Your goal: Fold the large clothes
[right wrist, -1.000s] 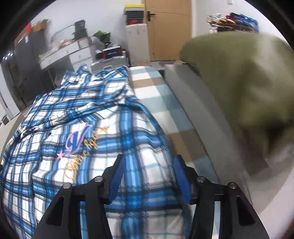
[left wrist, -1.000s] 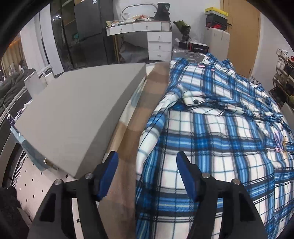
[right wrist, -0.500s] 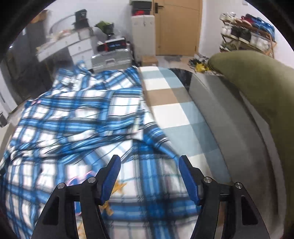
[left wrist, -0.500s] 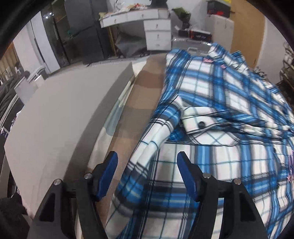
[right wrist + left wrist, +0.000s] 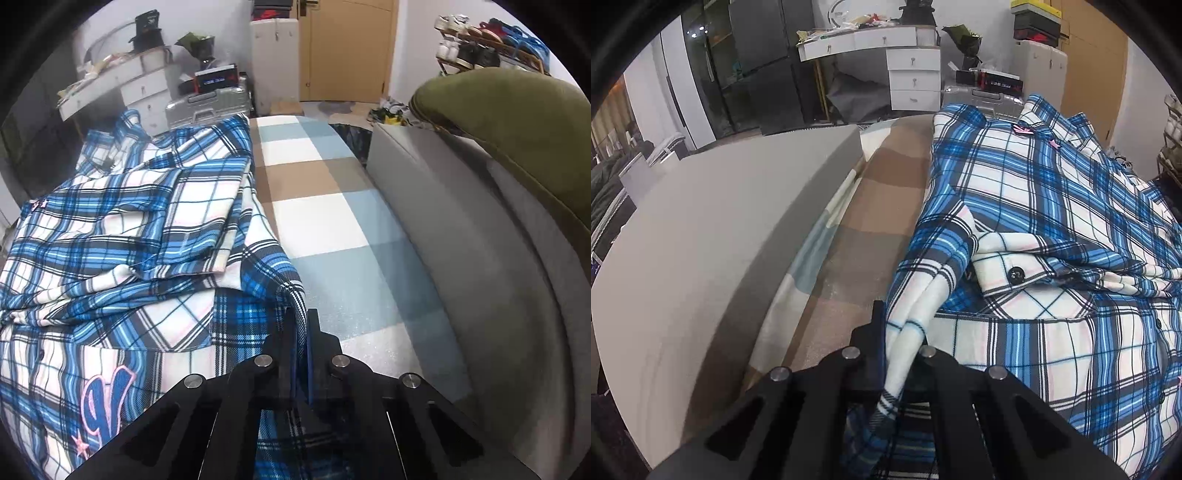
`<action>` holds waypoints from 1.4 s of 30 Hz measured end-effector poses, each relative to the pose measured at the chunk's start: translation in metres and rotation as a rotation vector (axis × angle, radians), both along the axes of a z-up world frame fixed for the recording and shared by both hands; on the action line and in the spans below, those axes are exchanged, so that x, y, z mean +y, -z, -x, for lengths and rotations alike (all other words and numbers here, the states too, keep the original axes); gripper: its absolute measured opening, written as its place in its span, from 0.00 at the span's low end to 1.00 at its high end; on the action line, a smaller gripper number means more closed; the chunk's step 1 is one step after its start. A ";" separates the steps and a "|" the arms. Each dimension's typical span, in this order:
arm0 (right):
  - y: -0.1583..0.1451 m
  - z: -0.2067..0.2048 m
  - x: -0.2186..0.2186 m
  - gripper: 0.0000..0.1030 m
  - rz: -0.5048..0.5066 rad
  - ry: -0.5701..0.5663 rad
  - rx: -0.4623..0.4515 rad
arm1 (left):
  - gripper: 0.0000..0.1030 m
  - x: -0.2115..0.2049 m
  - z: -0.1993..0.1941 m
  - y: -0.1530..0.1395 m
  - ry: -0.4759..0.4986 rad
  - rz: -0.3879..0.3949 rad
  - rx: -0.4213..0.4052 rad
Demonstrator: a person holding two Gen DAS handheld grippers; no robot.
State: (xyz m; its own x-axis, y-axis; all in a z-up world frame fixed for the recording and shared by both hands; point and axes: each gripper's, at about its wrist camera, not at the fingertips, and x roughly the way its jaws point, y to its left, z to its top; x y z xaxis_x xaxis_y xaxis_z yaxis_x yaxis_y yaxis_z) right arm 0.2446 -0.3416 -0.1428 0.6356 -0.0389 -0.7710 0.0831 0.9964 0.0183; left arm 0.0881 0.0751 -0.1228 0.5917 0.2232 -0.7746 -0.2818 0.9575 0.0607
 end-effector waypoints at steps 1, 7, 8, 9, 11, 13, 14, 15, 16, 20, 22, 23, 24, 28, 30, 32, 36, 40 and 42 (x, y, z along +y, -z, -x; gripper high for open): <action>-0.001 0.001 0.000 0.02 -0.001 -0.004 -0.003 | 0.00 -0.001 0.004 -0.002 0.000 0.000 -0.008; -0.007 0.027 -0.008 0.02 -0.034 -0.031 -0.021 | 0.00 -0.002 0.031 -0.006 0.016 0.024 -0.015; -0.007 0.034 -0.009 0.02 -0.035 -0.036 -0.024 | 0.00 0.000 0.035 -0.008 0.018 0.030 -0.017; -0.007 0.040 -0.010 0.02 -0.032 -0.038 -0.022 | 0.00 0.001 0.042 -0.008 0.016 0.038 -0.016; -0.001 0.045 -0.012 0.02 -0.027 -0.046 -0.002 | 0.00 0.005 0.048 -0.006 0.008 0.066 -0.007; 0.004 0.043 -0.015 0.03 -0.040 -0.043 0.016 | 0.00 0.007 0.049 -0.005 0.007 0.078 -0.008; 0.004 0.042 -0.016 0.03 -0.044 -0.039 0.018 | 0.00 0.006 0.049 -0.006 0.005 0.081 -0.009; 0.004 0.041 -0.017 0.03 -0.051 -0.035 0.017 | 0.00 0.006 0.047 -0.008 0.003 0.082 -0.013; 0.001 0.042 -0.017 0.03 -0.055 -0.034 0.009 | 0.00 0.004 0.046 -0.011 0.007 0.075 -0.022; -0.004 0.049 -0.015 0.03 -0.049 -0.046 -0.002 | 0.00 0.002 0.047 -0.013 0.013 0.066 -0.029; 0.000 0.052 -0.015 0.03 -0.038 -0.051 0.012 | 0.00 0.005 0.048 -0.009 0.009 0.081 -0.023; 0.001 0.052 -0.015 0.03 -0.035 -0.053 0.014 | 0.00 0.006 0.049 -0.008 0.008 0.083 -0.022; 0.001 0.053 -0.015 0.03 -0.035 -0.053 0.017 | 0.00 0.007 0.049 -0.007 0.008 0.086 -0.019; 0.001 0.053 -0.015 0.07 -0.041 -0.056 0.024 | 0.00 0.006 0.043 -0.006 0.016 0.077 0.007; -0.001 0.052 -0.015 0.13 -0.055 -0.054 0.030 | 0.00 0.004 0.042 -0.008 0.018 0.073 0.006; -0.004 0.052 -0.015 0.33 -0.087 -0.064 0.013 | 0.12 0.000 0.040 -0.013 0.037 0.074 -0.001; -0.004 0.046 -0.004 0.45 -0.062 -0.084 0.003 | 0.49 -0.011 0.031 -0.013 0.061 0.049 -0.008; 0.004 0.033 0.008 0.32 -0.003 -0.088 0.015 | 0.47 -0.015 0.015 -0.001 0.042 0.022 0.034; 0.005 0.032 0.009 0.07 0.032 -0.077 0.008 | 0.00 -0.015 0.014 0.003 0.033 -0.006 0.034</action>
State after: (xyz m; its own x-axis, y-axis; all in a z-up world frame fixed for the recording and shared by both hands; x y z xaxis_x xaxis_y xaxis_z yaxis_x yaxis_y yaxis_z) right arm 0.2124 -0.3327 -0.1479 0.6313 -0.0143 -0.7754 0.0059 0.9999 -0.0136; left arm 0.0737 0.0604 -0.1258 0.5721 0.2088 -0.7932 -0.2475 0.9659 0.0757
